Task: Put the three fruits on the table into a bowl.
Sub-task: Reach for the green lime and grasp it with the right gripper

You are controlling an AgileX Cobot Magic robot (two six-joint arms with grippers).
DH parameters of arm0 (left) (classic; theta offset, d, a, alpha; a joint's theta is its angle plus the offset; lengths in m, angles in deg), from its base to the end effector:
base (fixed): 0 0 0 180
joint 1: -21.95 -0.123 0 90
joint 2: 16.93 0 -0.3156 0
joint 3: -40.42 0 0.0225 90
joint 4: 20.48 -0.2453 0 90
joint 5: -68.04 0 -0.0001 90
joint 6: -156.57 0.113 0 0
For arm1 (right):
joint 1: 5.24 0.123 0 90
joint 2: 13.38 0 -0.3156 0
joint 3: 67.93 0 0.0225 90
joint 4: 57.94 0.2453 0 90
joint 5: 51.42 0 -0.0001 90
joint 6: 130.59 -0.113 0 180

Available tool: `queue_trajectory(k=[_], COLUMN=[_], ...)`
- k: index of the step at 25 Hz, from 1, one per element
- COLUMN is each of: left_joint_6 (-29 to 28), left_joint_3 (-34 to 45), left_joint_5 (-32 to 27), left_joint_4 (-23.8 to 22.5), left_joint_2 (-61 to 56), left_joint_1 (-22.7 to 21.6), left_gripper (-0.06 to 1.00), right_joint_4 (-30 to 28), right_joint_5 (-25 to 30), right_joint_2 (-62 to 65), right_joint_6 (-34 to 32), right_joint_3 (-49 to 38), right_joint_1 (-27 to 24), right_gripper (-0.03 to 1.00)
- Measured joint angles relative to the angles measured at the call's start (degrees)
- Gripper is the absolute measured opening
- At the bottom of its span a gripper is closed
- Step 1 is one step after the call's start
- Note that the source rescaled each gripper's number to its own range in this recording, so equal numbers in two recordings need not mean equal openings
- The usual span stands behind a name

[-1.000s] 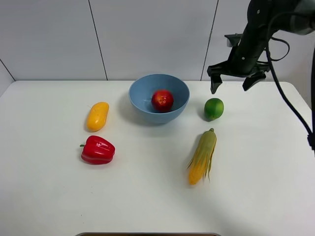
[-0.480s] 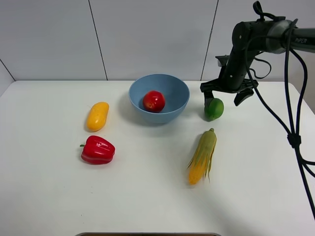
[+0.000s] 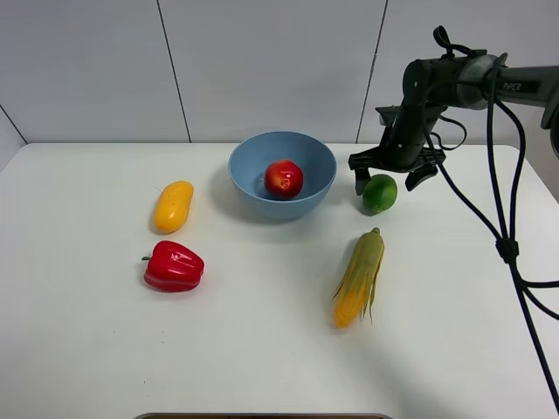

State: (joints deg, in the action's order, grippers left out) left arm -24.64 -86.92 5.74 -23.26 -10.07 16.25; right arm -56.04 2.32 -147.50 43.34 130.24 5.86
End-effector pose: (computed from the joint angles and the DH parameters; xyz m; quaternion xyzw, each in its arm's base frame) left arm -0.0178 0.0031 0.2449 -0.0532 0.8720 0.0433 0.4847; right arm 0.4609 0.0935 0.1513 -0.0351 0.9952 0.0274 0.0867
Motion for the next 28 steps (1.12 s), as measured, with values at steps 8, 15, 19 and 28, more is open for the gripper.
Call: queue_trajectory(k=[8, 15, 19, 28], left_joint_6=[0.05, 0.00, 0.00, 0.00], left_joint_3=[0.00, 0.00, 0.00, 0.00], left_joint_5=[0.00, 0.00, 0.00, 0.00], left_joint_4=[0.00, 0.00, 0.00, 0.00], left_joint_2=[0.00, 0.00, 0.00, 0.00], left_joint_1=[0.00, 0.00, 0.00, 0.00], left_gripper=[1.00, 1.00, 1.00, 1.00], right_joint_4=[1.45, 1.45, 1.45, 1.29], right_joint_5=[-4.04, -6.52, -6.89, -7.74], right_joint_2=[-3.27, -4.58, -5.70, -6.30], right_joint_6=[0.00, 0.00, 0.00, 0.00], right_joint_3=[0.00, 0.00, 0.00, 0.17], right_joint_1=[0.00, 0.00, 0.00, 0.00], right_gripper=[0.77, 0.77, 0.77, 0.68])
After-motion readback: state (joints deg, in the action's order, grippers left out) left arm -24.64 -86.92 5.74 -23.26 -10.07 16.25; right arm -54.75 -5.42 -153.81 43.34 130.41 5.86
